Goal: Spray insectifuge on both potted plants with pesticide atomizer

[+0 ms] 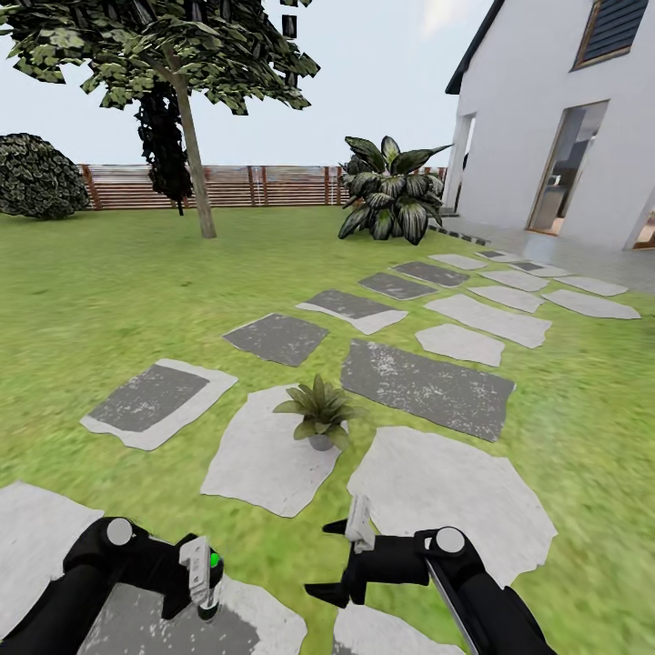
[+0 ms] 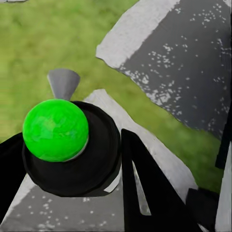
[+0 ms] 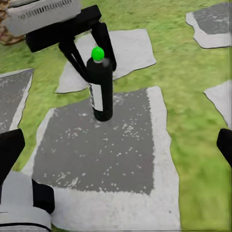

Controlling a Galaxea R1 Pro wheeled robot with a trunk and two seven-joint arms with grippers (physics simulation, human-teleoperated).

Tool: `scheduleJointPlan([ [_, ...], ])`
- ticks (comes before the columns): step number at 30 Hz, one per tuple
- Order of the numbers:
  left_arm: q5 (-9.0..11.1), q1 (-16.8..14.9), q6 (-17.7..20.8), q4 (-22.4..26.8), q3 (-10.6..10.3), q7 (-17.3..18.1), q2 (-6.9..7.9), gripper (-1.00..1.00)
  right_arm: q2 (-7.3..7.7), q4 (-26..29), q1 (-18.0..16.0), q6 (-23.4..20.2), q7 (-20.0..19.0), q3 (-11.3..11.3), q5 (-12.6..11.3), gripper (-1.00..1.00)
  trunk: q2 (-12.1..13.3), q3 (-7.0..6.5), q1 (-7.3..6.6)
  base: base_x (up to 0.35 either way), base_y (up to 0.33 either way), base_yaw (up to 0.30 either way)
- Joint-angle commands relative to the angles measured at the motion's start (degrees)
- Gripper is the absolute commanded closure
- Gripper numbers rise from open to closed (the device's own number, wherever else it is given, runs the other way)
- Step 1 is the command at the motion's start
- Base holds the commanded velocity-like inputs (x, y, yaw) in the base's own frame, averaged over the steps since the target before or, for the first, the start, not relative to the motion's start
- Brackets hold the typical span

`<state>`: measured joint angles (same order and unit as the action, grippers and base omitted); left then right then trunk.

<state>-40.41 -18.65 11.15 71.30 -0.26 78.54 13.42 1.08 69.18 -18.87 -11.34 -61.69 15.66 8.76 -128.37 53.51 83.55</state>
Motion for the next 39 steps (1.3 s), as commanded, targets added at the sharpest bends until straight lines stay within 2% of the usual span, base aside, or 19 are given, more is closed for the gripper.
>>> scheduleJointPlan([
  [1, -0.6, -0.1, 0.9, 0.1, 2.6, -1.4, -0.28, 1.0, 0.24, -0.3, 0.0, -0.5, 0.6, -0.3, 0.1, -1.0, 0.0, 0.06, -0.01, 0.0, 0.0, 0.0],
  [3, -0.4, -0.5, 1.4, 0.1, 6.5, -5.7, -0.9, 1.0, 0.62, -2.3, 0.0, -0.3, 3.9, -2.5, 0.1, -1.0, 0.0, 0.06, -0.01, 0.0, 0.0, 0.0],
  [4, -0.2, -0.7, 1.6, 0.1, 7.4, -7.7, -1.37, 1.0, 0.71, -3.7, 0.0, -0.2, 5.9, -3.9, 0.1, -1.0, 0.0, 0.06, -0.01, 0.0, 0.0, 0.0],
  [6, 1.2, -1.1, 3.0, 0.0, 9.0, -13.3, -3.6, 1.0, 0.81, -8.1, 0.0, 1.1, 12.0, -7.9, 0.1, -1.0, 0.0, 0.06, -0.01, 0.0, 0.0, 0.0],
  [7, 2.1, -1.3, 5.1, -0.2, 9.9, -16.9, -5.42, 1.0, 0.79, -10.7, 0.0, 2.8, 16.0, -10.5, 0.0, -1.0, 0.0, 0.06, -0.01, 0.0, 0.0, 0.0],
  [11, 5.7, -2.3, 12.0, -1.6, 11.2, -26.7, -10.92, 1.0, 0.8, -19.2, 0.0, 10.1, 28.1, -17.8, 0.0, -1.0, 0.0, 0.06, -0.01, 0.0, 0.0, 0.0],
  [12, 6.4, -3.8, 15.1, -2.9, 11.4, -29.0, -12.15, 1.0, 0.83, -22.4, 0.0, 12.3, 31.8, -21.3, 0.0, -1.0, 0.0, 0.06, -0.01, 0.0, 0.0, 0.0],
  [14, 6.9, -5.7, 19.8, -5.5, 11.4, -30.5, -12.9, 1.0, 0.85, -26.0, 0.0, 15.1, 35.6, -26.8, 0.0, -1.0, 0.0, 0.06, -0.01, 0.0, 0.0, 0.0],
  [15, 7.1, -7.4, 23.1, -7.6, 11.4, -30.9, -13.16, 1.0, 0.89, -28.4, 0.0, 17.1, 37.3, -30.8, 0.0, -1.0, 0.0, 0.06, -0.01, 0.0, 0.0, 0.0],
  [17, 7.2, -9.6, 26.8, -10.2, 11.4, -31.1, -13.31, 1.0, 1.17, -31.9, 0.0, 20.6, 38.7, -37.0, 0.1, -1.0, 0.0, 0.06, -0.01, 0.0, 0.0, 0.0],
  [20, 7.3, -14.3, 34.1, -14.5, 11.1, -31.3, -13.46, 1.0, 3.11, -36.8, 0.0, 24.6, 39.1, -42.5, 0.1, -1.0, 0.0, 0.06, -0.01, 0.0, 0.0, 0.0],
  [22, 7.3, -16.9, 40.3, -15.7, 10.8, -31.3, -13.53, 1.0, 4.55, -40.8, 0.0, 27.0, 39.2, -43.7, 0.1, -1.0, 0.0, 0.06, -0.01, 0.0, 0.0, 0.0],
  [25, 7.2, -20.2, 45.1, -16.3, 10.3, -31.3, -14.16, 1.0, 5.31, -44.2, 0.0, 31.3, 39.2, -44.1, 0.1, -1.0, 0.0, 0.06, -0.01, 0.0, 0.0, 0.0],
  [26, 7.2, -21.5, 46.2, -16.4, 8.5, -31.3, -14.37, 1.0, 5.46, -44.9, 0.0, 32.8, 39.2, -44.2, 0.1, -1.0, 0.0, 0.06, -0.01, 0.0, 0.0, 0.0],
  [28, 7.3, -22.1, 46.7, -16.4, 5.9, -31.3, -14.43, 1.0, 5.75, -45.3, 0.0, 33.5, 39.2, -44.2, 0.1, -1.0, 0.0, 0.06, -0.01, 0.0, 0.0, 0.0],
  [30, 7.2, -22.3, 47.0, -16.4, 1.4, -31.3, -14.39, 1.0, 6.88, -47.2, 0.0, 33.8, 39.2, -44.2, 0.1, -1.0, 0.0, 0.06, -0.01, 0.0, 0.0, 0.0],
  [32, 7.3, -22.6, 47.1, -16.3, -0.6, -31.2, -14.23, 1.0, 7.99, -49.1, 0.0, 34.0, 39.3, -44.2, 0.1, -1.0, 0.0, 0.06, -0.01, 0.026, 0.0, 0.0],
  [36, 7.4, -24.7, 47.3, -17.2, -1.5, -31.2, -14.18, 1.0, 8.58, -51.4, 0.0, 36.0, 39.4, -44.3, 0.0, -1.0, 0.0, 0.06, -0.01, 0.228, 0.0, 0.0],
  [39, 7.3, -27.1, 47.4, -21.4, -1.8, -29.1, -13.84, 1.0, 8.73, -52.9, 0.0, 37.8, 39.4, -44.3, 0.0, -1.0, 0.0, 0.06, -0.01, 0.312, 0.0, 0.0],
])
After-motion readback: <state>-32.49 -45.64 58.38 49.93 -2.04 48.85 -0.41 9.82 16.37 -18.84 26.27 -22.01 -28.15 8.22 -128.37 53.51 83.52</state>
